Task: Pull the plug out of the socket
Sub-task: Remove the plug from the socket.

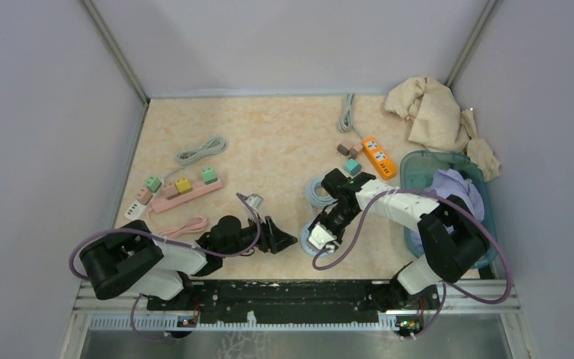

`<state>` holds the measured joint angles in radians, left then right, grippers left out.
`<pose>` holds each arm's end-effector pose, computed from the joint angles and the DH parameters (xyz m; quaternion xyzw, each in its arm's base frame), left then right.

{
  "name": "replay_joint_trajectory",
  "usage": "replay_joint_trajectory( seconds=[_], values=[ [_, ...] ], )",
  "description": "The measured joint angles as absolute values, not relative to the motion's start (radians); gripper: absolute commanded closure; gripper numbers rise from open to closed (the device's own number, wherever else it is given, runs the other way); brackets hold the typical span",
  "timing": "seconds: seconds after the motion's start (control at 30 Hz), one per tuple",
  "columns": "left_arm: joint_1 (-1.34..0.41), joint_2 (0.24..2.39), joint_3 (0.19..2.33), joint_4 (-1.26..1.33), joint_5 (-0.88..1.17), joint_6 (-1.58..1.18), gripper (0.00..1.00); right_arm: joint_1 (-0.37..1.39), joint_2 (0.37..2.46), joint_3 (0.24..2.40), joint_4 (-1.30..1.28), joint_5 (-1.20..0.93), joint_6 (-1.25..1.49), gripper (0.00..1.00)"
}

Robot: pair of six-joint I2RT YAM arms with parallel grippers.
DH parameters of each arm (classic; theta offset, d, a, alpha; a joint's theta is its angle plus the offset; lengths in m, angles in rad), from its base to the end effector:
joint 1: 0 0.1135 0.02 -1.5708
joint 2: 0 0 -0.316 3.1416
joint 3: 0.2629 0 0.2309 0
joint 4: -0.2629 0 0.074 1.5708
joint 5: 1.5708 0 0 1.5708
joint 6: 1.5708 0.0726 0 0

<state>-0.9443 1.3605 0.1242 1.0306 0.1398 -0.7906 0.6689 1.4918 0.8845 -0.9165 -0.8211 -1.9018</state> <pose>0.1247 -0.1896 0.2018 0.1034 0.7684 -0.5150 0.3656 0.1382 0.1770 0.2272 -0.8822 0.2491 0.3131 0.2483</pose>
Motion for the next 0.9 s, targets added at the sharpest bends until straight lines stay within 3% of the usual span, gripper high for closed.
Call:
replay_joint_trajectory(
  seconds=[0.2, 0.27, 0.6, 0.9],
  values=[
    [-0.939, 1.409, 0.22, 0.933, 0.156, -0.802, 0.56, 0.669, 1.492, 0.884, -0.936, -0.821, -1.94, 0.96],
    [-0.934, 1.408, 0.245, 0.93, 0.162, -0.791, 0.69, 0.669, 1.492, 0.884, -0.94, -0.821, -1.946, 0.96],
    [-0.885, 1.625, 0.437, 0.927, 0.325, -0.77, 0.83, 0.669, 1.493, 0.884, -0.955, -0.821, -1.957, 0.97],
    [-0.881, 1.838, 0.495, 1.044, 0.511, -0.823, 0.86, 0.669, 1.497, 0.89, -0.962, -0.817, -1.948, 0.99]
  ],
)
